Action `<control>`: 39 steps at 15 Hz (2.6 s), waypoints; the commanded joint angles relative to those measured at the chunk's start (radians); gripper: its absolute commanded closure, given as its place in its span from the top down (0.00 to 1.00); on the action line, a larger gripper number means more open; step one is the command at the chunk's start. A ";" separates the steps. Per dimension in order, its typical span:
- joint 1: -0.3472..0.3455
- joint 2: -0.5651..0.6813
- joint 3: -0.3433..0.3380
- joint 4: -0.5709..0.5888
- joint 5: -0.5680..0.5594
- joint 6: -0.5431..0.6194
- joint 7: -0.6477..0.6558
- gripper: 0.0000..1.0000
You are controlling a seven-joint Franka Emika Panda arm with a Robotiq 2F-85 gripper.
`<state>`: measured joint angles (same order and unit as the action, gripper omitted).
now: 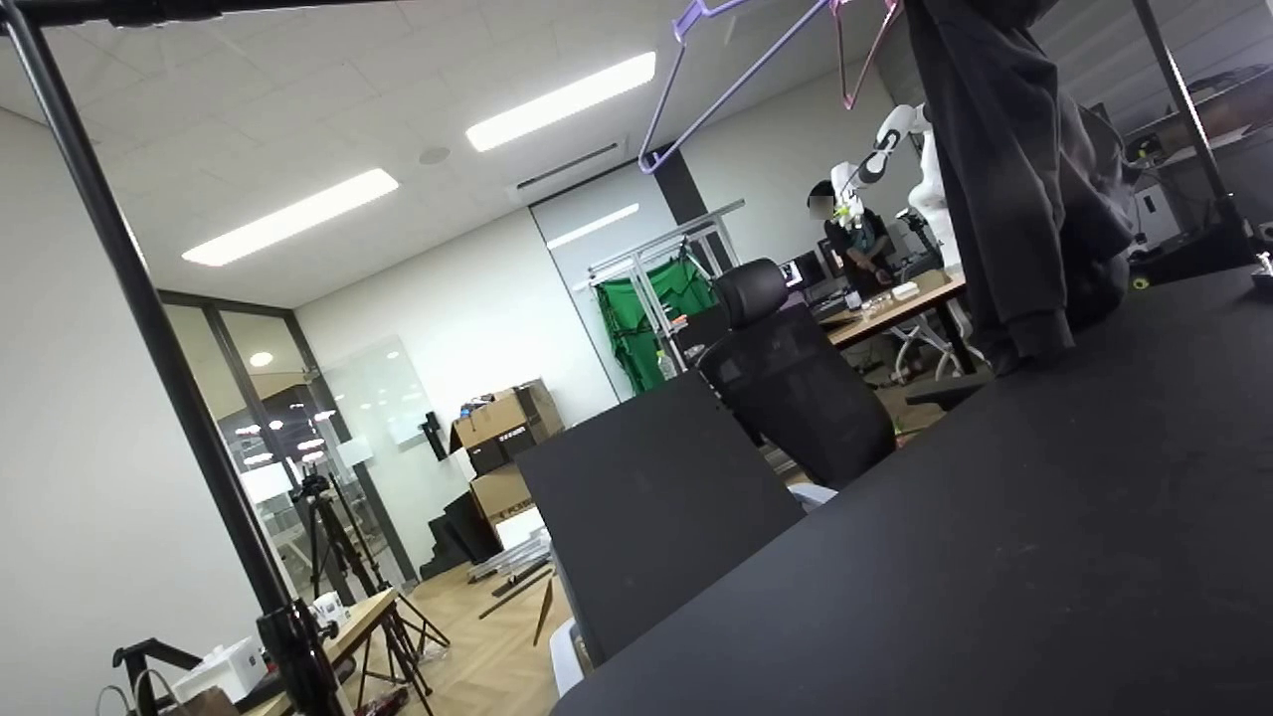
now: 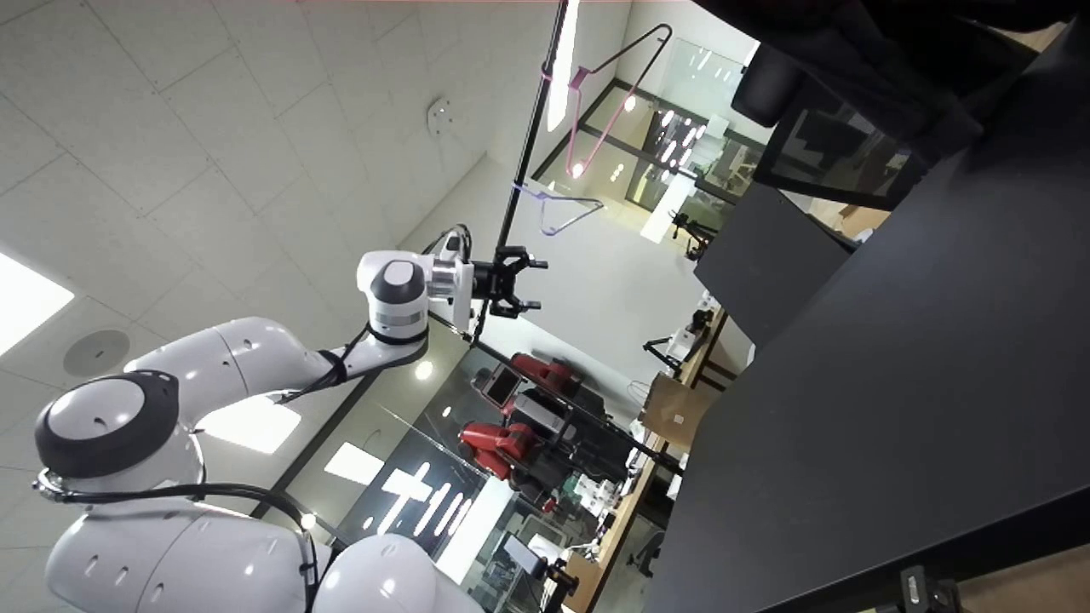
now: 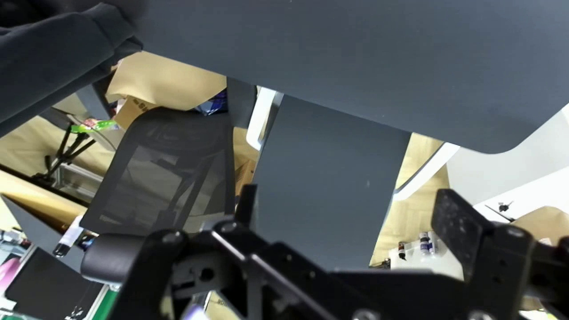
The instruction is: Unhang the blue coat hanger and put it on the table
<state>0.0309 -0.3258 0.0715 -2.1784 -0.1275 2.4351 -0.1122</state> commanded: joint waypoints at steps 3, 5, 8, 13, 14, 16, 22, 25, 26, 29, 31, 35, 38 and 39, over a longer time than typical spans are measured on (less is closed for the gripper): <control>-0.031 0.171 -0.053 0.277 -0.007 -0.038 -0.029 1.00; -0.036 0.215 -0.059 0.376 -0.001 -0.105 -0.010 1.00; -0.040 0.258 -0.065 0.462 -0.016 -0.017 -0.005 1.00; -0.049 0.354 -0.071 0.543 -0.067 0.208 0.046 1.00; -0.043 0.295 -0.072 0.472 -0.031 0.179 -0.003 1.00; -0.043 0.314 -0.072 0.479 -0.030 0.189 -0.006 1.00; -0.042 0.309 -0.072 0.479 -0.030 0.188 -0.007 1.00; -0.042 0.309 -0.072 0.479 -0.030 0.188 -0.007 1.00; -0.044 0.320 -0.073 0.482 -0.046 0.224 0.018 1.00; -0.045 0.355 -0.076 0.498 -0.038 0.318 0.053 1.00; -0.044 0.379 -0.077 0.501 -0.023 0.397 0.049 1.00; -0.041 0.440 -0.069 0.513 0.036 0.511 0.024 1.00; -0.045 0.487 -0.041 0.528 0.108 0.600 -0.010 1.00; -0.046 0.503 -0.030 0.535 0.125 0.636 -0.019 1.00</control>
<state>-0.0115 0.1231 0.0153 -1.6997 -0.0541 3.0055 -0.1072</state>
